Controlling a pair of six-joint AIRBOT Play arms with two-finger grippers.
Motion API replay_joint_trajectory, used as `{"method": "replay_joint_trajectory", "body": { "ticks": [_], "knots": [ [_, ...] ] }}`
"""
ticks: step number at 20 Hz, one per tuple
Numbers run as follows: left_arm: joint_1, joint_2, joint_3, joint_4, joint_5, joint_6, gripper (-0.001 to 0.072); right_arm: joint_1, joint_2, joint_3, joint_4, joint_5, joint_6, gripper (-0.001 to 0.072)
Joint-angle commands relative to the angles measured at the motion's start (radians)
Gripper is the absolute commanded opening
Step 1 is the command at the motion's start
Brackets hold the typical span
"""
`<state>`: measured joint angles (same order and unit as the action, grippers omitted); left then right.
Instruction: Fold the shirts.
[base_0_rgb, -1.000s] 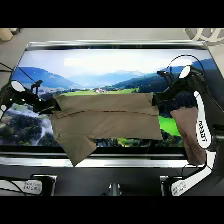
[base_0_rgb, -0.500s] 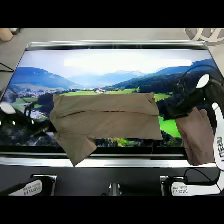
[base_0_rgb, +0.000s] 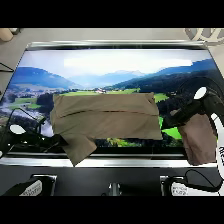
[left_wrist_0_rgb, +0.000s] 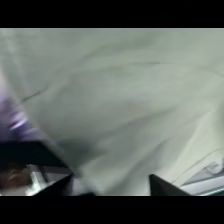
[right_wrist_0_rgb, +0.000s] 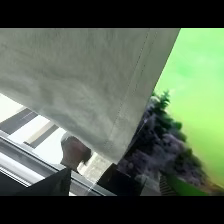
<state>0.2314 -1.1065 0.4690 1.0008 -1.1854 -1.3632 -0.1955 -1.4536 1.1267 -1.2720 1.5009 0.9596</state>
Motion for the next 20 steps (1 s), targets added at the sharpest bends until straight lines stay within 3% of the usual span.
{"method": "replay_joint_trajectory", "body": {
  "ticks": [1, 2, 3, 5, 12, 14, 15, 16, 17, 20],
  "knots": [
    [-0.039, 0.003, -0.025, -0.022, 0.111, -0.006, 0.0449, 0.0, 0.003, -0.049, -0.003, -0.008, -0.003, 0.0633],
    [-0.041, 0.003, -0.025, -0.022, 0.127, -0.023, 0.0399, 0.0, 0.003, -0.071, -0.003, -0.01, -0.003, 0.0633],
    [-0.041, 0.003, -0.024, -0.022, 0.137, -0.028, 0.024, 0.0, 0.003, -0.095, -0.001, -0.015, -0.004, 0.0634],
    [-0.041, 0.004, -0.024, -0.022, 0.14, -0.027, 0.0048, 0.0, 0.003, -0.14, 0.004, -0.044, -0.004, 0.0665],
    [-0.041, 0.046, 0.009, -0.021, 0.14, -0.005, 0.0028, 0.0, 0.002, -0.267, 0.167, -0.245, 0.0, 0.0666],
    [-0.041, 0.055, 0.021, -0.023, 0.139, -0.005, 0.0028, 0.0, -0.002, -0.269, 0.181, -0.265, 0.04, 0.0496],
    [-0.041, 0.055, 0.03, -0.026, 0.139, -0.005, 0.0029, 0.0, -0.007, -0.269, 0.191, -0.261, 0.045, 0.0466],
    [-0.04, 0.055, 0.042, -0.026, 0.139, -0.005, 0.0029, 0.0, -0.013, -0.269, 0.195, -0.254, 0.045, 0.0264],
    [-0.039, 0.055, 0.064, -0.025, 0.139, -0.003, 0.0028, 0.0, -0.013, -0.268, 0.195, -0.254, 0.037, 0.0018],
    [-0.039, 0.055, 0.197, -0.017, 0.112, 0.04, 0.0027, 0.0, -0.01, -0.181, 0.182, -0.178, -0.075, 0.002]
  ]
}}
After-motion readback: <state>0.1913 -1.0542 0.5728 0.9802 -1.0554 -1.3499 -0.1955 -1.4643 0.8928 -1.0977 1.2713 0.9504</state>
